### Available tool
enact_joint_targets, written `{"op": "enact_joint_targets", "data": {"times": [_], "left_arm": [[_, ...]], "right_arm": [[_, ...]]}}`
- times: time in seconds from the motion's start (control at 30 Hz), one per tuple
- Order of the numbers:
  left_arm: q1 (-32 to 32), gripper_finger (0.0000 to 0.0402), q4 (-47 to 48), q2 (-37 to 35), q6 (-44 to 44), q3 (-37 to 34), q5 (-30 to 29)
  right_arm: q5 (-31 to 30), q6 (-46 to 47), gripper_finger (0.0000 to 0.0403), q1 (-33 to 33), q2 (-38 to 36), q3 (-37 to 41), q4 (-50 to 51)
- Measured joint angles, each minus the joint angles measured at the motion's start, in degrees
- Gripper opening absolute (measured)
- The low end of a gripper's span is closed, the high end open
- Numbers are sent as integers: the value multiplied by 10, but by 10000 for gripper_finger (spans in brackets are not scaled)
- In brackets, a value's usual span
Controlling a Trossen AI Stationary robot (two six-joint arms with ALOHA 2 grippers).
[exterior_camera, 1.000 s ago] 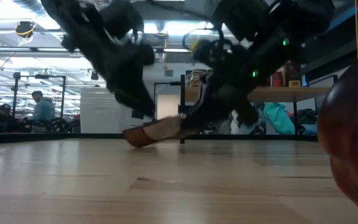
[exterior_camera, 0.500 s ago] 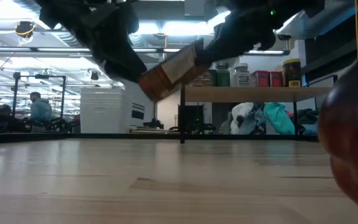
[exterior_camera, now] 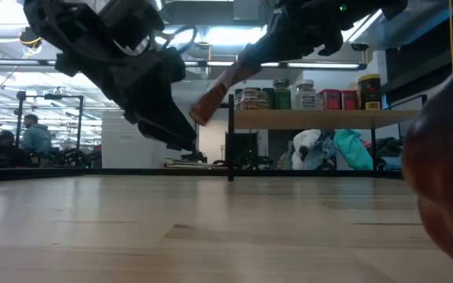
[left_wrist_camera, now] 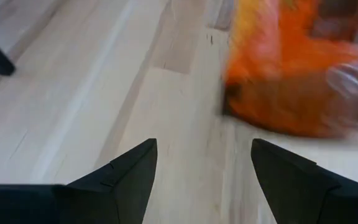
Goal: Shelf spices
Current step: Put the brown seasoning pack on the shelf
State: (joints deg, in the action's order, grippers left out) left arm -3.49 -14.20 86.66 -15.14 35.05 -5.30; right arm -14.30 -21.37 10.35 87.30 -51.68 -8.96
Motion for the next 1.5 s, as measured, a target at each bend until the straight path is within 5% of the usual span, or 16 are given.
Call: {"op": "enact_joint_targets", "data": {"times": [0.23, 0.47, 0.8, 1.2, 1.5], "left_arm": [[0, 255, -50, 54, -13, 1, 3], [0, 255, 56, 43, -44, 1, 8], [1, 255, -144, 67, -16, 2, 2], [2, 255, -202, 152, -14, 4, 2], [2, 255, -210, 152, -14, 4, 2]], "right_arm": [[2, -8, 4, 0, 24, 0, 3], [-47, -27, 5, 1, 24, 0, 95], [-3, -31, 5, 1, 43, 0, 50], [19, -14, 5, 0, 65, -1, -19], [19, 10, 5, 1, 106, 0, -16]]}}
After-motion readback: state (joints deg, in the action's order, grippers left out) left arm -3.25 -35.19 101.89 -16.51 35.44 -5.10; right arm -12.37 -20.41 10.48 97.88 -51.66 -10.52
